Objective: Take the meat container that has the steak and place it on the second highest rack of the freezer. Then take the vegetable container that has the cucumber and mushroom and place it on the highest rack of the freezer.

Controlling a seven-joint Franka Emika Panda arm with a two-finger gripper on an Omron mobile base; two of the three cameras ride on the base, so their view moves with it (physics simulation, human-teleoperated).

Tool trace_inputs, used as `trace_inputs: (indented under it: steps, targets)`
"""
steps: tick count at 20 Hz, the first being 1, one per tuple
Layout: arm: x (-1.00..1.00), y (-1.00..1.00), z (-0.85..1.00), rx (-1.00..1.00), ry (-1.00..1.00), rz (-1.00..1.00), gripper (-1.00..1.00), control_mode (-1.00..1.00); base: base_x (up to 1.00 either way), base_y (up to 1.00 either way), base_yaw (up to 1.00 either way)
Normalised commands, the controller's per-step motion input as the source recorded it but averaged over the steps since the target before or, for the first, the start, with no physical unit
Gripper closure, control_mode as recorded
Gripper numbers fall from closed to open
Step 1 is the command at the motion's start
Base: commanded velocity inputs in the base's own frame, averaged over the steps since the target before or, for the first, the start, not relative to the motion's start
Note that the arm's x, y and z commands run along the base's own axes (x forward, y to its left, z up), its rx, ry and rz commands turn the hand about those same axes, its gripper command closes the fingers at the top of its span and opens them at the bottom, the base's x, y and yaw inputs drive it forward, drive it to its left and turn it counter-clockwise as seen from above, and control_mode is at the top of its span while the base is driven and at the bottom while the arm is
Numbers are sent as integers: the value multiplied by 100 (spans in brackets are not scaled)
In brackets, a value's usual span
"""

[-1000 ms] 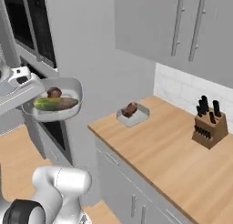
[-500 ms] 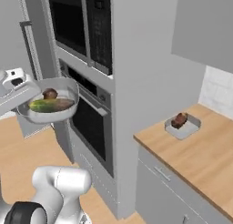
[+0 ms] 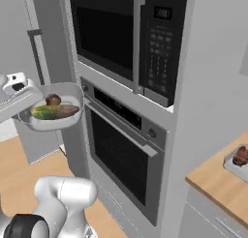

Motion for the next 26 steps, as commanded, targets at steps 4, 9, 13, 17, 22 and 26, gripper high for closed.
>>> trace_inputs:
  steps: [4,9,13,17,22,26]
  targets:
    - [0,0,0,0,0,0,100,100,0,80,-24]
    - [0,0,0,0,0,0,100,100,6,84,-31]
    - [0,0,0,0,0,0,100,100,0,100,-35]
    - [0,0,0,0,0,0,100,100,0,99,-32]
    - [0,0,0,0,0,0,100,100,0,100,-29]
    - [0,0,0,0,0,0,100,100,3,88,-30]
